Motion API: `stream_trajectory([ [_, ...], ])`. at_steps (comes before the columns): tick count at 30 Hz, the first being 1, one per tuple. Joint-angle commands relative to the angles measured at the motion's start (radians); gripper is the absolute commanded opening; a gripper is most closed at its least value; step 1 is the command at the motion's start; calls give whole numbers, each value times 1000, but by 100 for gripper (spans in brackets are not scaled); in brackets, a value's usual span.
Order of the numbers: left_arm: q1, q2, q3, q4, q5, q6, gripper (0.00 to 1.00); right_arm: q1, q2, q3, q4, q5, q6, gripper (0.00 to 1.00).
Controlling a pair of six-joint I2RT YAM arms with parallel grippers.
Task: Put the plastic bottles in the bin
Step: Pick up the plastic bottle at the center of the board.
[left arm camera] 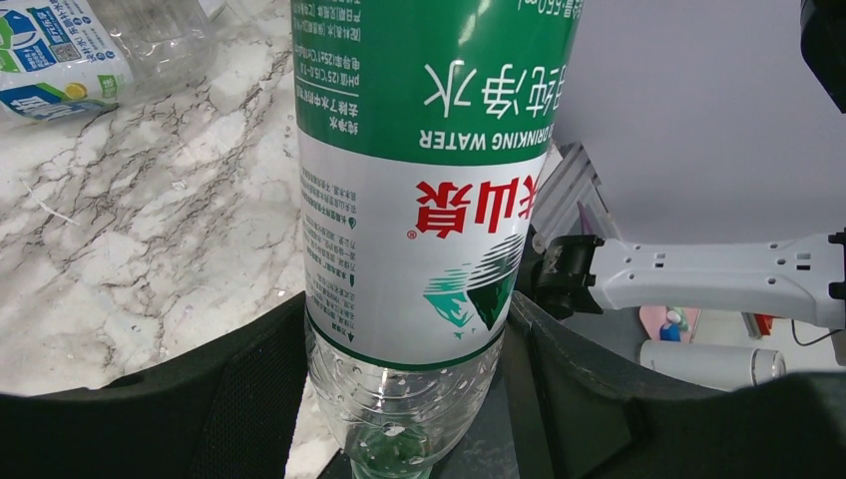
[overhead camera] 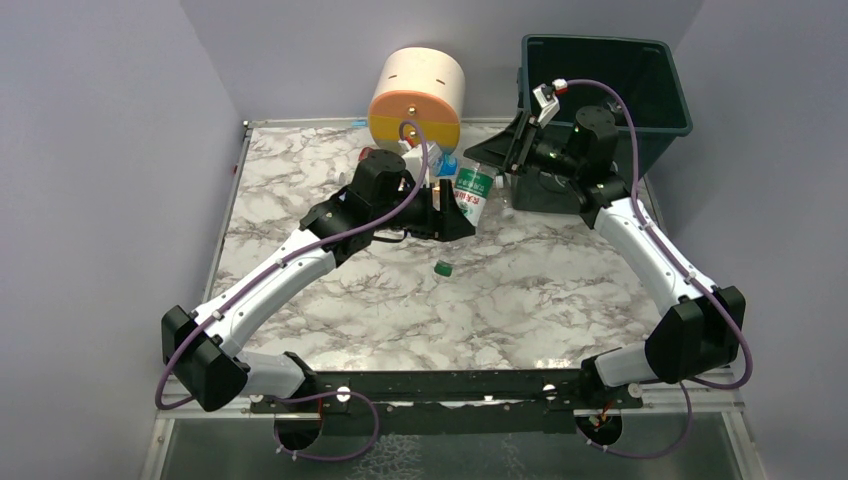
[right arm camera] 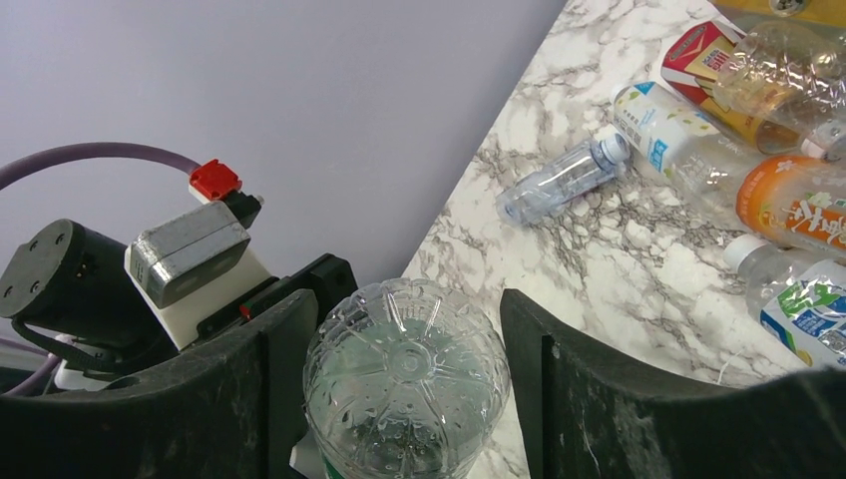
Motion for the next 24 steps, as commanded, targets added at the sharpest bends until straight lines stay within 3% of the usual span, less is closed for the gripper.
stream_trajectory([
  [1, -3, 6, 30, 32, -27, 4, 68, 8, 1, -7, 45, -9, 7, 68],
  [11, -3, 1, 29, 31, -21, -1, 71, 8, 0, -2, 42, -11, 5, 52],
  [16, -3, -6, 29, 31, -26, -2, 99, 8, -3, 1, 33, -8, -2, 52],
  [24, -3, -28, 34, 16, -48, -4, 99, 8, -6, -1, 26, -4, -6, 52],
])
